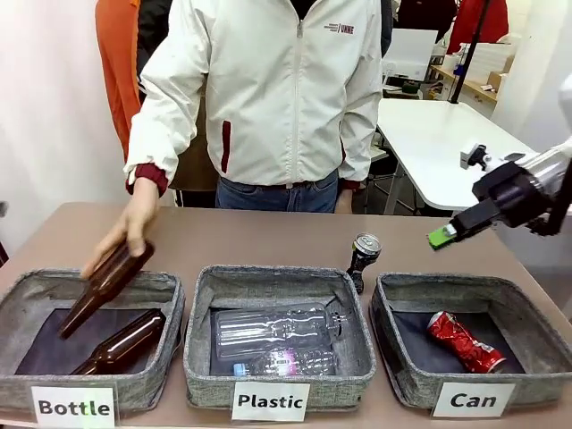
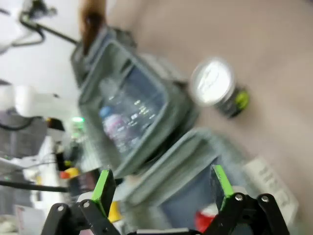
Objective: Sort the can waste into the basket.
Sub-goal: Pick up the can waste from the table and place it in the right Fabric basket.
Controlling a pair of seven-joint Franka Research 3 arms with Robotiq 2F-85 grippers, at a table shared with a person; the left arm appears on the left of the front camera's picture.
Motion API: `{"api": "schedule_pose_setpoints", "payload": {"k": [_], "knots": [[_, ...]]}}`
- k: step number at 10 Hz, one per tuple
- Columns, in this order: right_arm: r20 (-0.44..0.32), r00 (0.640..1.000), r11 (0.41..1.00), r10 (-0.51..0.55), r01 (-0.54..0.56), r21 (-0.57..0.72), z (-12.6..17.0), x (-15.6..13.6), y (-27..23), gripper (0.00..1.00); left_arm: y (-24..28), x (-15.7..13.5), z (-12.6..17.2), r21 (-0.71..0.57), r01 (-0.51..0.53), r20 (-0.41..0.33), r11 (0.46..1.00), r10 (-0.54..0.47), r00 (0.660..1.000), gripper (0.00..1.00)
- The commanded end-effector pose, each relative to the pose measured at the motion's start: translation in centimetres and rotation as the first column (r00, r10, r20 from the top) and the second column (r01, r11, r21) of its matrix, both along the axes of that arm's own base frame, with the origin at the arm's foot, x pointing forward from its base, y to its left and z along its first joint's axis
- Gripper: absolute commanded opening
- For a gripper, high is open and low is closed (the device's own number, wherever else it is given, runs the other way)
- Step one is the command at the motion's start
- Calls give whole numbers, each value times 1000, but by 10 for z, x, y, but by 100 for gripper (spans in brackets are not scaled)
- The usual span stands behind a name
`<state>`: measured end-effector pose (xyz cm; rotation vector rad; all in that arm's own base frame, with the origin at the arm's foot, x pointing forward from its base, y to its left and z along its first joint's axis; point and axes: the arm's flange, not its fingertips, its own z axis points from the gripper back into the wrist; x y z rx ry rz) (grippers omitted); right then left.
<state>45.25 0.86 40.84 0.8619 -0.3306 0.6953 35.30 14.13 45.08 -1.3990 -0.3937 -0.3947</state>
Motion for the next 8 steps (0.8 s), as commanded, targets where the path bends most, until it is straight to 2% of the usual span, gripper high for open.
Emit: {"api": "schedule_pose_setpoints", "payload": {"k": [1, 2, 3, 4, 5, 6, 7, 8], "knots": [[229, 973, 997, -5, -13, 76, -14, 22, -7, 100, 33, -14, 8, 31, 19, -162, 999, -14, 987, 100], [288, 958, 998, 2, -21, 63, -18, 30, -2, 100, 45, -26, 9, 85, 34, -178, 996, -18, 984, 100], [288, 958, 999, 9, -20, 35, -20, 42, 2, 100, 62, -30, 11, 128, 66, -180, 990, -42, 983, 100], [258, 966, 1000, 8, -5, -13, -20, 52, 4, 100, 86, -35, 14, 111, 68, -156, 992, -50, 986, 100], [225, 974, 1000, 4, -3, -5, -15, 58, 0, 100, 102, -39, 14, 83, 33, -134, 996, -22, 991, 100], [22, 992, 988, -120, 117, 103, 0, 62, -11, 100, 111, -43, 12, 78, 4, -123, 997, 6, 992, 100], [259, 966, 1000, 10, -14, 16, -19, 47, -2, 100, 113, -46, 9, 75, 14, -115, 997, -5, 993, 100], [259, 966, 1000, 10, -14, 16, -19, 47, -2, 100, 115, -49, 7, 81, 13, -111, 997, -4, 994, 100]]}}
